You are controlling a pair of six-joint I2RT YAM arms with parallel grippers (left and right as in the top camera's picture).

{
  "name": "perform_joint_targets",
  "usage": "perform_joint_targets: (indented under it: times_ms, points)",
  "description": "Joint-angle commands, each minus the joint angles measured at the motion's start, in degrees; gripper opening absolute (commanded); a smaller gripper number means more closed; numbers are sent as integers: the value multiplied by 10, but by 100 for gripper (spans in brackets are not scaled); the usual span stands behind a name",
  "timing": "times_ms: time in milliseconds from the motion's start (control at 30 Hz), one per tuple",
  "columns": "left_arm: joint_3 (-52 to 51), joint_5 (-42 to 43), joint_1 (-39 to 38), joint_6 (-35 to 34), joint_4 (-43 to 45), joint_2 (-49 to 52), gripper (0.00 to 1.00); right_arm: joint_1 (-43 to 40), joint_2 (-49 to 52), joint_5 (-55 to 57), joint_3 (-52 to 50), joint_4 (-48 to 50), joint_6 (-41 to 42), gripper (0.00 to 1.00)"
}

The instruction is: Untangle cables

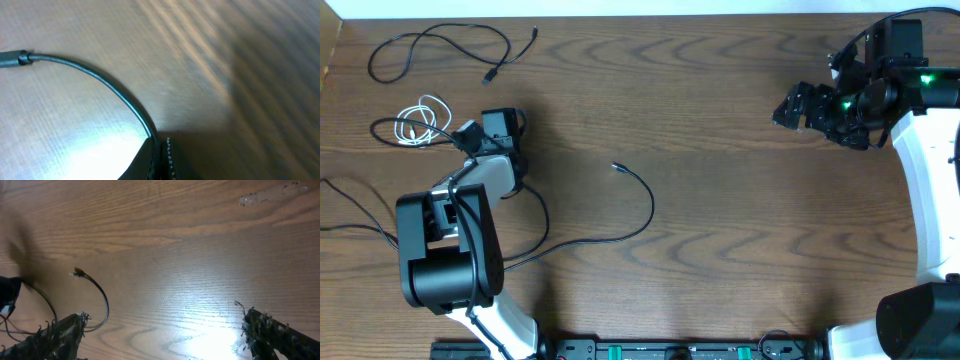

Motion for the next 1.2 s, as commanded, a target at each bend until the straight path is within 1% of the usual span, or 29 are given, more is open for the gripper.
perform_joint_targets:
  times_ms: [0,133,367,633,733,800,833,867,933,1000,1033,1067,1100,1167]
  points:
    - [-5,-36,18,-80,-25,2,7,3,-4,-4,10,-2,0,99]
    - [-5,-36,39,-125,-52,-2,8,3,-4,-4,10,-3,0,99]
    - [-5,-36,65,-122,-73,-21,7,3,-4,-3,10,-3,-3,99]
    - [-5,-35,64,-121,-77,-133,8,3,-4,-3,10,-3,-3,99]
    - [-5,-21,55,-89,-75,-181,9,3,-4,-3,10,-2,-3,99]
    - [-5,-20,43,-65,-77,-207,17,3,-4,-3,10,-1,-3,99]
    - [-5,-13,35,-55,-79,-217,17,3,-4,-3,10,0,-3,99]
    - [-5,9,27,-38,-79,-224,23,3,-4,-3,10,1,-3,99]
    - [-5,89,5,2,-79,-232,34,3,-4,-3,10,2,-3,99]
    - [-5,202,-23,47,-79,-231,45,3,-4,-3,10,5,-3,99]
    - [-5,268,-42,71,-80,-228,48,3,-4,-3,10,5,-3,99]
    - [-5,315,-59,89,-81,-224,50,3,-4,-3,10,5,-3,99]
    - [-5,346,-79,101,-84,-220,53,3,-4,-3,10,5,-3,99]
    - [-5,363,-120,109,-103,-213,58,3,-4,-3,10,5,-3,99]
